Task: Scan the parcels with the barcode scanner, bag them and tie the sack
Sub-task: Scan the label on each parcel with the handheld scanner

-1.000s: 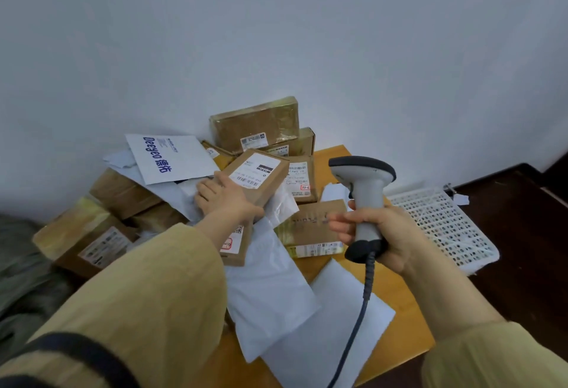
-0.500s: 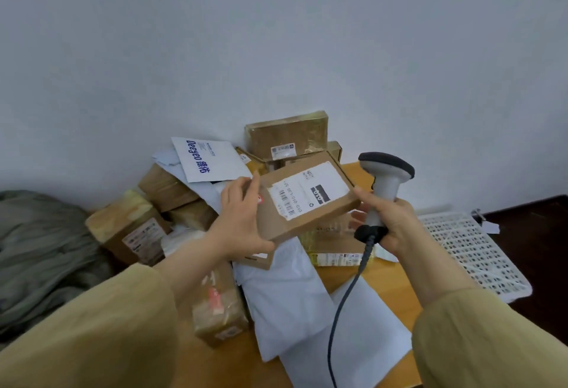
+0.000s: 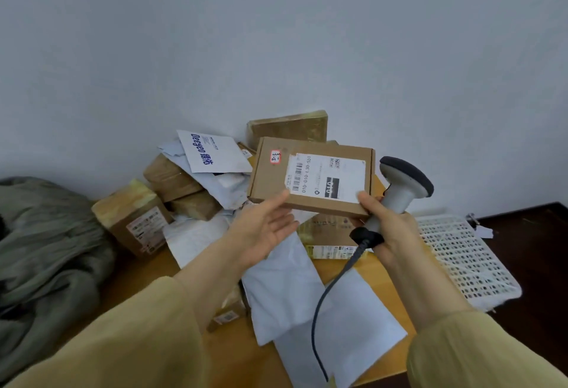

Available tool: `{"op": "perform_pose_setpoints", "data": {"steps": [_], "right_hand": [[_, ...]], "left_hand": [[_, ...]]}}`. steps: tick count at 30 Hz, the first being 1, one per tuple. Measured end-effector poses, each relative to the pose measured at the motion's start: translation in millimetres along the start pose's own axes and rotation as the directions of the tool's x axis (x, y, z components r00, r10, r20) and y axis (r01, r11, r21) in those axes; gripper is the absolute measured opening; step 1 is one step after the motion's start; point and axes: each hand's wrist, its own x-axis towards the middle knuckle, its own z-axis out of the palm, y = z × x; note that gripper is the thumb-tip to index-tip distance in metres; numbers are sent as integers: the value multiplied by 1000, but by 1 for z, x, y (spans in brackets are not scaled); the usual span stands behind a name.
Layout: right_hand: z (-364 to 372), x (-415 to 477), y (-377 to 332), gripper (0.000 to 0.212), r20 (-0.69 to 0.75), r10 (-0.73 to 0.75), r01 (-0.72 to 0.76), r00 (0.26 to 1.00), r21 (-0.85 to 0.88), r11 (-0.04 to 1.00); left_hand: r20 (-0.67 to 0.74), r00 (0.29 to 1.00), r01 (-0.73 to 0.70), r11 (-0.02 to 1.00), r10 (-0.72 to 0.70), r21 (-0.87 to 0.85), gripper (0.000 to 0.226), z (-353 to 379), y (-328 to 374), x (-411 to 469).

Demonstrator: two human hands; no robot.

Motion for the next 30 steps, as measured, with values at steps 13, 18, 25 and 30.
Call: {"op": "perform_pose_setpoints", "data": {"steps": [13, 18, 25, 30], "right_hand": [[-44, -49, -24, 14, 133, -163, 203, 978, -394, 896], [-37, -67, -34, 24, 308, -21, 134, 951, -350, 927], [-37, -90, -34, 10, 312, 38, 121, 949, -476, 871], [-45, -107, -23, 18, 230, -11, 142, 973, -565, 813]], "left_hand": [[-75, 964, -217, 917, 256, 334, 29, 14, -1, 7], [-20, 950, -262, 832, 311, 489, 31, 15, 4, 6], [30, 950, -269, 768, 310, 581, 32, 13, -3, 12], [67, 964, -246, 772, 256, 586, 36, 15, -18, 19]]}}
